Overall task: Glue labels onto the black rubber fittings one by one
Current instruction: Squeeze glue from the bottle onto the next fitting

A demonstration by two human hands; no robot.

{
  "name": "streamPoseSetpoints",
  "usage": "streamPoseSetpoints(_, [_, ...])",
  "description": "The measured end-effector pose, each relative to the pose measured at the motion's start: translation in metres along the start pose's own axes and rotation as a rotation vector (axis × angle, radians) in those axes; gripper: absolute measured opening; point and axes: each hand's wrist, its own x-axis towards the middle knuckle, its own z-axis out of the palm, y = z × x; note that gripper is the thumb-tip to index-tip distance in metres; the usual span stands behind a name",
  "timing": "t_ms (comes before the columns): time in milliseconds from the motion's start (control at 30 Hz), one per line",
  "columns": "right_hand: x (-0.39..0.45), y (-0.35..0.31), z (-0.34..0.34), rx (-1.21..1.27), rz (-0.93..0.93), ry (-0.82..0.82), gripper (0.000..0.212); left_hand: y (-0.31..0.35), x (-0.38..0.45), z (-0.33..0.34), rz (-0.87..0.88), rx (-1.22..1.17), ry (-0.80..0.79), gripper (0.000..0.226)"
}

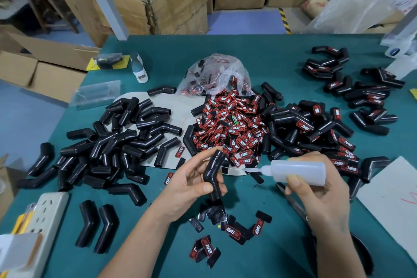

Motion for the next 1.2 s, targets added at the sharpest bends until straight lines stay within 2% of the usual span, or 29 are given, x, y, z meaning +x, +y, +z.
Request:
streamPoseSetpoints(300, [-0.0009,-0.0017,0.0002,-0.016,0.007,-0.006,0.014,-0.0005,0.0003,-0.0002,-0.001,-0.022,-0.001,0.078])
streamPoseSetpoints(467, [0.0005,-0.0008,-0.0011,0.008,0.022,0.048,0.016,-0.0021,0.0004,-0.0005,-0.002,-0.026,-0.009,0.077])
streamPoseSetpoints(633, [-0.0008,-0.0024,0.0,-0.005,0.007,0.007,0.012,-0.0012,-0.0003,-0.0009,-0.007,-0.025,-0.002,0.081])
streamPoseSetpoints(833, [-0.0017,-0.0018,-0.0016,0.009,0.046,0.081,0.019,-0.0004,-0.0005,-0.0004,-0.007,-0.004,0.002,0.082])
streamPoseSetpoints(1200, [-0.001,-0.0026,-0.0008,-0.004,0.027,0.013,0.014,-0.0034,0.0004,-0.0031,-0.004,-0.021,-0.004,0.081])
